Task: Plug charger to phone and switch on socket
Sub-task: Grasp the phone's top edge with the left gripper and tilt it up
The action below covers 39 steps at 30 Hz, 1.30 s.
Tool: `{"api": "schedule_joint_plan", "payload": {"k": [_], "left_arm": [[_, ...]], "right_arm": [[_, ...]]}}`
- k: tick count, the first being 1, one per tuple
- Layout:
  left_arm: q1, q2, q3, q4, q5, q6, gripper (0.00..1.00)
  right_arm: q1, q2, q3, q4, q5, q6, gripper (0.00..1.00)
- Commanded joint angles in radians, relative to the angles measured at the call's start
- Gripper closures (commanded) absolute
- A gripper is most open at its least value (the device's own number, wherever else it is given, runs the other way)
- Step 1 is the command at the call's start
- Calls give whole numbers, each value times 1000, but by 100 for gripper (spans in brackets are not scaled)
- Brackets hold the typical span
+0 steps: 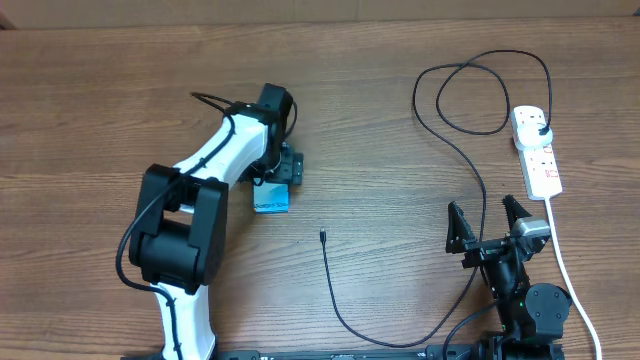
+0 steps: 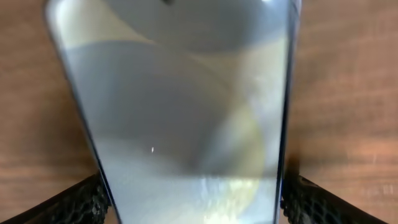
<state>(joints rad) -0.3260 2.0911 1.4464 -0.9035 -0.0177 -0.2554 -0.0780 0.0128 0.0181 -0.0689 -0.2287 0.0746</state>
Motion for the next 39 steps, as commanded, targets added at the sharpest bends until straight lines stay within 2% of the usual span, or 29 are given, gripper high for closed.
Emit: {"api": "schedule_joint_plan", "payload": {"k": [1,2,8,12,18,29,39], "left_arm": [[-37,63,-37,-40,66,8,4],[-43,63,-37,-46,66,8,1],[-77,63,-37,-42,67,-23,0],[-92,63,-37,-38,55,-75,0],[-86,63,-37,-24,-52,-198,1],[-27,63,-37,28,-26,-196,0],[-33,63,-37,35,-21,-173,0]], "right_arm": [[0,-8,-10,5,3,-1,0],[0,-8,-10,5,3,-1,0],[0,-8,-10,5,3,-1,0],[0,-8,-10,5,3,-1,0],[0,-8,-10,5,3,-1,0],[0,-8,-10,5,3,-1,0],[0,-8,-10,5,3,-1,0]]}}
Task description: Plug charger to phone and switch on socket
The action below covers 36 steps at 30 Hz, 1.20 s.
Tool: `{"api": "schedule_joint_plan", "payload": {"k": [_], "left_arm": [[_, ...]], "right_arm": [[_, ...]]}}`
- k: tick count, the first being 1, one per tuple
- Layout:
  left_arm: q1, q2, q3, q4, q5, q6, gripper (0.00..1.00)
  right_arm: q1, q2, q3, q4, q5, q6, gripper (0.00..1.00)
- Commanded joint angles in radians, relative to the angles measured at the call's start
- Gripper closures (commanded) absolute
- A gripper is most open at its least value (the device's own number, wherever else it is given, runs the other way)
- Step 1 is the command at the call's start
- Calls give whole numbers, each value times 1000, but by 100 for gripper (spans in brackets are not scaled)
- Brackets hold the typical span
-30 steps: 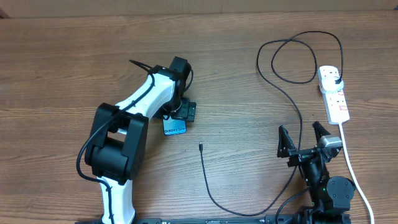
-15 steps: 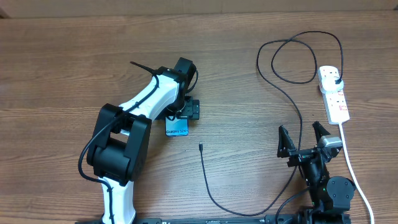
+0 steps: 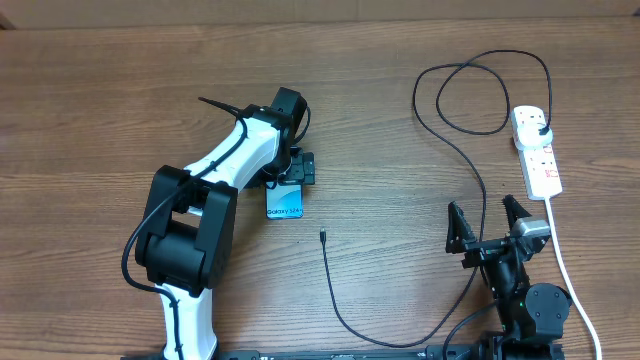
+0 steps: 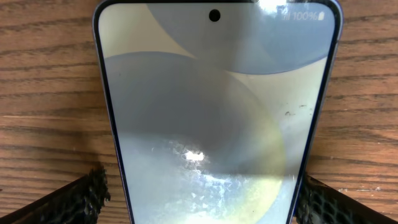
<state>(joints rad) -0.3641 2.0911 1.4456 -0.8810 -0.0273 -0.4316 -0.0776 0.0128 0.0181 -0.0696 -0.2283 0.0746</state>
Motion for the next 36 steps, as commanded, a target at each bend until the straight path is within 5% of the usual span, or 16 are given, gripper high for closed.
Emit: {"api": "schedule_joint_plan", "payload": {"k": [1,36], "left_arm": [[4,63,-37,14,-5,4,1],[3,64,-71,55,58,-92,0]], "right_arm": [[0,-8,-10,5,2,-1,0],[0,-8,-10,6,2,-1,0]]}}
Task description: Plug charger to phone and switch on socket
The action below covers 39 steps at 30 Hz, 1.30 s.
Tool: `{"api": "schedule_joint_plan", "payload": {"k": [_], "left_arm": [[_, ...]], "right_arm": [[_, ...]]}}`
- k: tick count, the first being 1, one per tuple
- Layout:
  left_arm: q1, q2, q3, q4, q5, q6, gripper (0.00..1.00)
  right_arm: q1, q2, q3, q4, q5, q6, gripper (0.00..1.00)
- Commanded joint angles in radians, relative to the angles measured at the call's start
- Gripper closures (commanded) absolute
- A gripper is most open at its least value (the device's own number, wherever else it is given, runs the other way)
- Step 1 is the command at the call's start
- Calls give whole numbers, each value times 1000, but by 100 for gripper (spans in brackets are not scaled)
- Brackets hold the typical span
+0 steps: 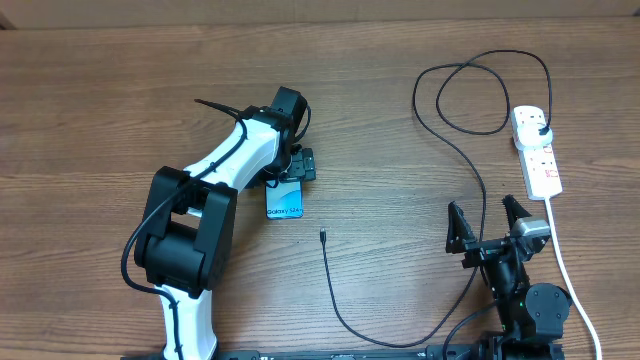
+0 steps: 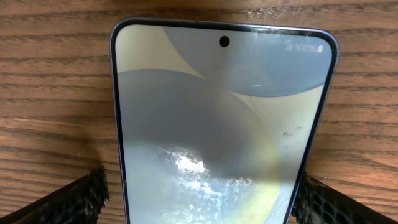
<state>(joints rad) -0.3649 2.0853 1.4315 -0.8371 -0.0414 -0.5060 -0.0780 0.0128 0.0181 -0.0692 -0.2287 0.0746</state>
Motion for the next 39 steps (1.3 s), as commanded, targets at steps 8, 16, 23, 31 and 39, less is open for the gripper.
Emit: {"api": "schedule_joint_plan", "payload": {"k": [8,16,23,31,39], "left_arm": [[3,69,-56,3,135,48,0],[3,69,-56,-29,145,120,0],[3,69,-56,-25,144,124,0],[4,69,-56,-24,144,119,0],[3,69,-56,-26,146,18,3]], "right_arm": [[0,-8,-10,5,3,-1,0],[0,-8,-10,5,3,-1,0],[0,-8,-10,5,3,-1,0],[0,-8,-10,5,3,-1,0],[0,-8,-10,5,3,-1,0]]}}
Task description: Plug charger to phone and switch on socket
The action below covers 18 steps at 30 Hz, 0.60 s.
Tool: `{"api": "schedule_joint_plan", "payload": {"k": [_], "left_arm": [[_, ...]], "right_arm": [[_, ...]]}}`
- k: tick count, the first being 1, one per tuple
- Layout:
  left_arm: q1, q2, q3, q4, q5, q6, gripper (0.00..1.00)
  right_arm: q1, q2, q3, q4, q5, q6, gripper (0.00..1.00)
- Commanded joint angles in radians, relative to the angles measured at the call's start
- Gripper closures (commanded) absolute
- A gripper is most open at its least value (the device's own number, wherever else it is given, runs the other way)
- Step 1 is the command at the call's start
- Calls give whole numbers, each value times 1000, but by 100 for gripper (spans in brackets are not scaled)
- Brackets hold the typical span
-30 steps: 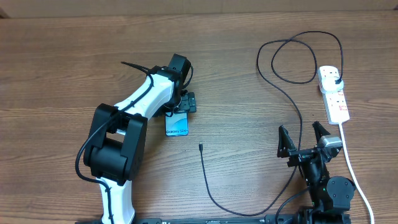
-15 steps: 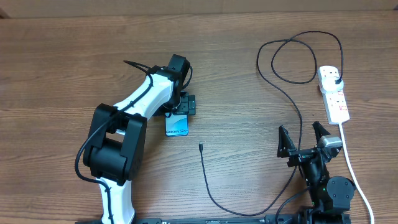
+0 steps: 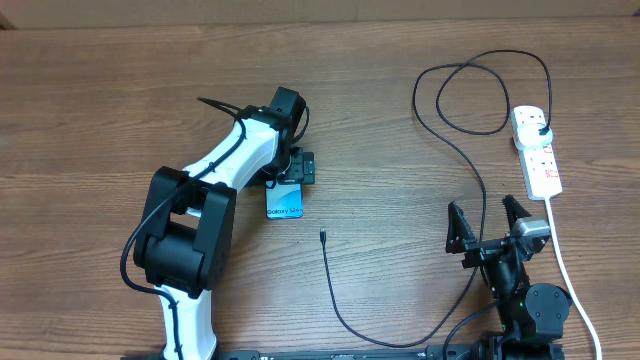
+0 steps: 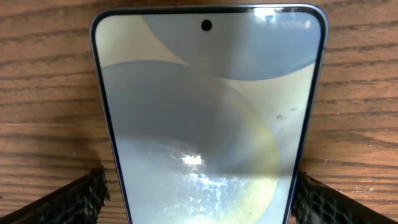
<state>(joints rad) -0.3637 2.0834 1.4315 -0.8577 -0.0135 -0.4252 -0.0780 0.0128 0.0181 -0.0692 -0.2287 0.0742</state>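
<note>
The phone (image 3: pixel 285 203) lies flat on the wooden table, screen up and lit, its far end (image 4: pixel 208 25) pointing away from the wrist camera. My left gripper (image 3: pixel 291 172) straddles its near end. The mesh-padded fingers (image 4: pixel 74 199) stand at either side of it, with thin strips of wood showing between pads and phone edges. The black charger cable's free plug (image 3: pixel 323 236) lies right of and below the phone. The cable loops round to the white power strip (image 3: pixel 537 150) at the right. My right gripper (image 3: pixel 487 222) sits open and empty near the front edge.
The cable (image 3: pixel 470 160) runs up the table's right half in big loops and ends in a black plug (image 3: pixel 541 128) seated in the strip. The strip's white lead (image 3: pixel 570 270) trails to the front edge beside the right arm.
In the left wrist view the phone now looks slightly larger and sits higher in the frame. Overhead, the phone lies in the same spot. The right arm has not moved.
At first my left gripper held the phone further left, tilted close to the camera. Then the phone lay flat a little to the right, with the fingers slightly wider apart. It has stayed there, while the wrist has shifted slightly over it.
</note>
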Motion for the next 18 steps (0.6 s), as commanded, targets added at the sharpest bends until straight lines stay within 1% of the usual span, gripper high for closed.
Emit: {"api": "schedule_joint_plan", "payload": {"k": [1,7,9,11,12,16,18], "left_arm": [[2,71,-56,-5,118,-63,4],[2,71,-56,-6,118,-62,11],[2,71,-56,-6,118,-62,11],[2,71,-56,-6,118,-61,2],[2,71,-56,-6,118,-61,0],[2,71,-56,-10,119,-62,0],[2,71,-56,-18,118,-62,4]], "right_arm": [[0,-8,-10,5,3,0,0],[0,-8,-10,5,3,0,0],[0,-8,-10,5,3,0,0],[0,-8,-10,5,3,0,0],[0,-8,-10,5,3,0,0],[0,-8,-10,5,3,0,0],[0,-8,-10,5,3,0,0]]}}
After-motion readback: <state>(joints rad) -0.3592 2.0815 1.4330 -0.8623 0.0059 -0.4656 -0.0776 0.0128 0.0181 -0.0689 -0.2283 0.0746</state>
